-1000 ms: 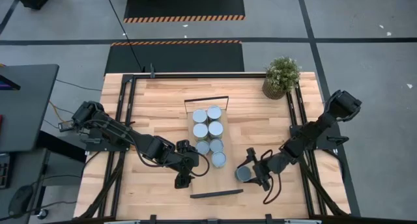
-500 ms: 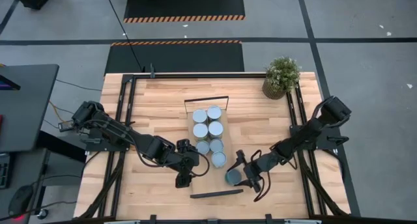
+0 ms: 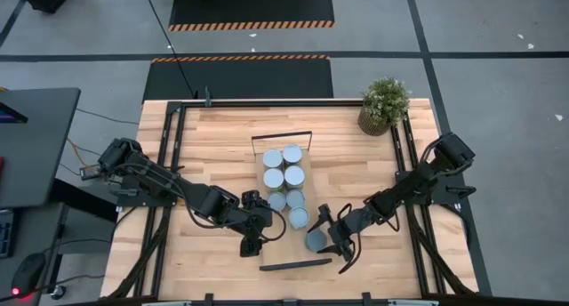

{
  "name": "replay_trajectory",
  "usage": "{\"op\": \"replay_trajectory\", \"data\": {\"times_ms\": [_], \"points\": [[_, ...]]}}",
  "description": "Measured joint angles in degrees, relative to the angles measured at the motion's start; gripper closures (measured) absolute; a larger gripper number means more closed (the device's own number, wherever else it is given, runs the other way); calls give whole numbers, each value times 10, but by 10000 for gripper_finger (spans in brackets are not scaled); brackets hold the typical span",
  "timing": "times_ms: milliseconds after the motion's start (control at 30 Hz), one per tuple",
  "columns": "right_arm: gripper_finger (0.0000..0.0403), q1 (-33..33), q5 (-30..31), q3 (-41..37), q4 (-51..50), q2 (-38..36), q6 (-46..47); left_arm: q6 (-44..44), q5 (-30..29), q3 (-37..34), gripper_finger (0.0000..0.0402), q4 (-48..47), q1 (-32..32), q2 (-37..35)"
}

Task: Pick and place cans onto a shelf
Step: Put the blue tuna can on the shelf

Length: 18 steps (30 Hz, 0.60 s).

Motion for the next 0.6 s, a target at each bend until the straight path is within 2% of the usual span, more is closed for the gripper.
{"op": "replay_trajectory", "data": {"times_ms": [600], "points": [[54,-5,0,0,-11,-2,-19,-4,0,0,8,1,0,0]]}}
